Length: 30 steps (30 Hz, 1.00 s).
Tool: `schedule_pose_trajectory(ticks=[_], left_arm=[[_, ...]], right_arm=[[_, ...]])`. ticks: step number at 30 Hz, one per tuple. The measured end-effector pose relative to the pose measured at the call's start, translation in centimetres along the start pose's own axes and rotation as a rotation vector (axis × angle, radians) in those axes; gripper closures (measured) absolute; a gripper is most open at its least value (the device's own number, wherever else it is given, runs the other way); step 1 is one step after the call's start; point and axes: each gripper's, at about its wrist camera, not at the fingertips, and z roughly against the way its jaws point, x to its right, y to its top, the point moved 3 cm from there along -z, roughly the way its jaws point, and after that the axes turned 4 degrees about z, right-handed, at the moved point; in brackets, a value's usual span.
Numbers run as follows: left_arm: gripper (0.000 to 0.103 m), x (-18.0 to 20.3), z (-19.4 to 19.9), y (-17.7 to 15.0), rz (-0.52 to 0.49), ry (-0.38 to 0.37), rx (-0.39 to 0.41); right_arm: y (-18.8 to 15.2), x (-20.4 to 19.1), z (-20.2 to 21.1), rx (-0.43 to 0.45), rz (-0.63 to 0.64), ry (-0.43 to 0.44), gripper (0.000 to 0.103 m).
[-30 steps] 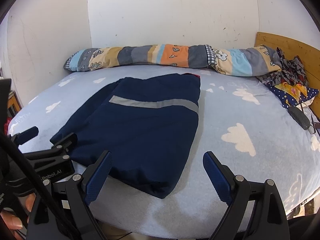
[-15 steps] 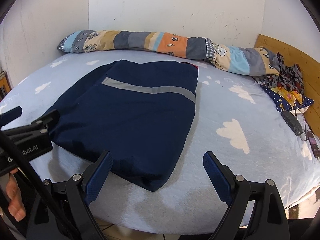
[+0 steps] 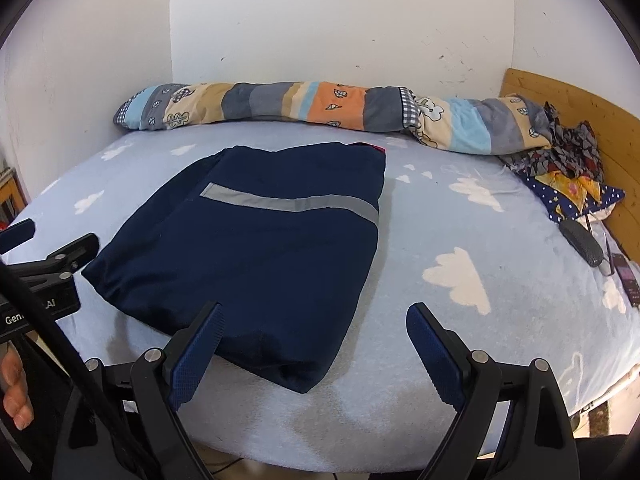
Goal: Fold large clothes
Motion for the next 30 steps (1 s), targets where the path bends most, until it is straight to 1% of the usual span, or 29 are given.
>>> schedule_pose_trajectory(ticks=[1,3,8,11,14,16,23,30], left_arm=[[0.0,0.0,0.2,0.2,-0.014,0.027,0.021],[0.0,0.2,0.5,0.4,-0.038,0.03,0.038],[0.0,1.0,0.5,0.1,-0.098,0.07,0.043],[0.0,1.4,0.4,0.0,-0.099,0.048,0.029],[0.0,1.5,0.1,-0.1,-0.084,0.002,0.007],[0.0,1.6,-0.1,0.0,-0.071,-0.007,-0.005],[0.0,1.6,-1.5,-0.3,-0.061,-0.005,-0.066],[0.0,1.3,-1.9,-0.4,-0.044,0.013,-0.086]], right_arm=[[0.0,0.1,0.0,0.001,-0.004,0.0,0.008],[0.1,0.2,0.0,0.002,-0.015,0.001,0.008],[0.2,0.1,-0.2,-0.001,-0.015,0.003,0.008],[0.2,0.2,-0.3,-0.005,-0.023,0.007,0.008],[0.2,0.3,-0.6,-0.013,-0.032,0.013,0.008],[0.1,0.3,-0.6,-0.016,-0.034,0.016,0.008],[0.2,0.8,-0.9,-0.025,-0.055,0.025,0.008],[0.2,0.8,-1.1,-0.027,-0.054,0.028,0.008]])
